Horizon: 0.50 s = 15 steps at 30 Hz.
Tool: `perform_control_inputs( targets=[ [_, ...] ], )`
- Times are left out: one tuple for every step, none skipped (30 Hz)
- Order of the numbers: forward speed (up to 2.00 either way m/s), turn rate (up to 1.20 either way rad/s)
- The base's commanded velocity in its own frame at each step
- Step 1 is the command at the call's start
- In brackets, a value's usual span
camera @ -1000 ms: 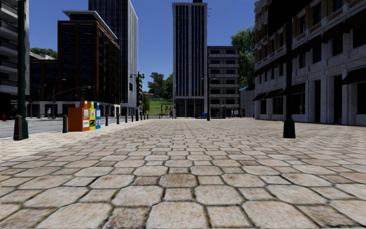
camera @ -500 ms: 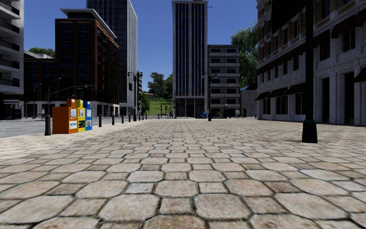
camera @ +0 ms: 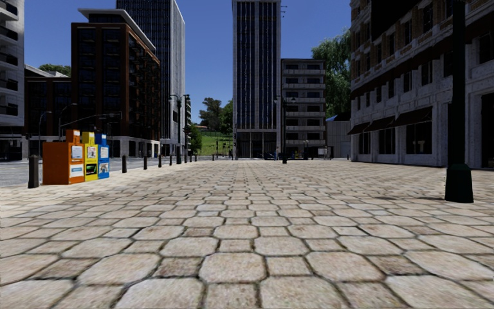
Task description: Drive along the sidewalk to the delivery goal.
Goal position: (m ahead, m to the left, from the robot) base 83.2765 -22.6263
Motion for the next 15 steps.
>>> perform_control_inputs(
  targets=[
    [2.0, 0.0],
    [2.0, 0.0],
    [2.0, 0.0],
    [2.0, 0.0],
    [2.0, 0.0],
    [2.0, 0.0],
    [2.0, 0.0],
    [2.0, 0.0],
    [2.0, 0.0],
    [2.0, 0.0],
    [2.0, 0.0],
    [2.0, 0.0],
    [2.0, 0.0],
    [2.0, 0.0],
    [2.0, 0.0]
  ],
)
